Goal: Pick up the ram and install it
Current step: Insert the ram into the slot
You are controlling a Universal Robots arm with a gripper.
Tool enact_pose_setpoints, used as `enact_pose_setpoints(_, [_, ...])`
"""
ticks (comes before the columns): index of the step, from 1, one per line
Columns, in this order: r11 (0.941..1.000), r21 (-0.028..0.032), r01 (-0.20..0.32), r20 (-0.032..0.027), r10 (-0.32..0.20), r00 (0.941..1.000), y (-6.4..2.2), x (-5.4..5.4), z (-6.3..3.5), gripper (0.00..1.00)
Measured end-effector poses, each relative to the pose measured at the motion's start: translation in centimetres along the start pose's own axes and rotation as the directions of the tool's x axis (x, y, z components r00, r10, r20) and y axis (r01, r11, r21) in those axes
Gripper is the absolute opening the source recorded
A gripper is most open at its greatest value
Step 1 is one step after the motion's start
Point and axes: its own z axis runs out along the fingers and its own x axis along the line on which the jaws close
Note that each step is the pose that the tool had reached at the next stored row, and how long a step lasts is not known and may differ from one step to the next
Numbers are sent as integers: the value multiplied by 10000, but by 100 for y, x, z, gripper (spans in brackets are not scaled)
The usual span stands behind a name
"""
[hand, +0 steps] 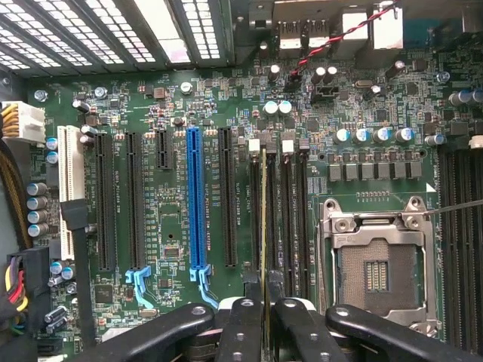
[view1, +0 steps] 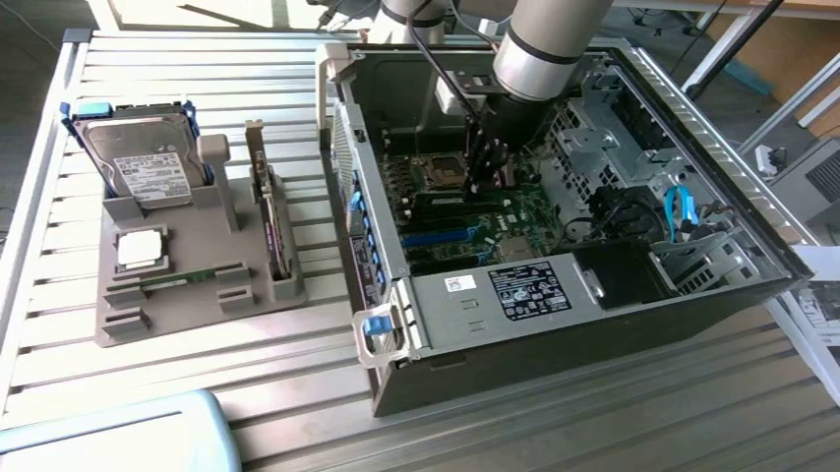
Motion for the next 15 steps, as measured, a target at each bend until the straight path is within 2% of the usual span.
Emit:
enact_pose_setpoints(9, [10000,0,7,33,-7,10000,-30,-2,14,13])
enact_pose_setpoints(15, [10000,-2,8,33,-8,10000,-36,-2,14,13])
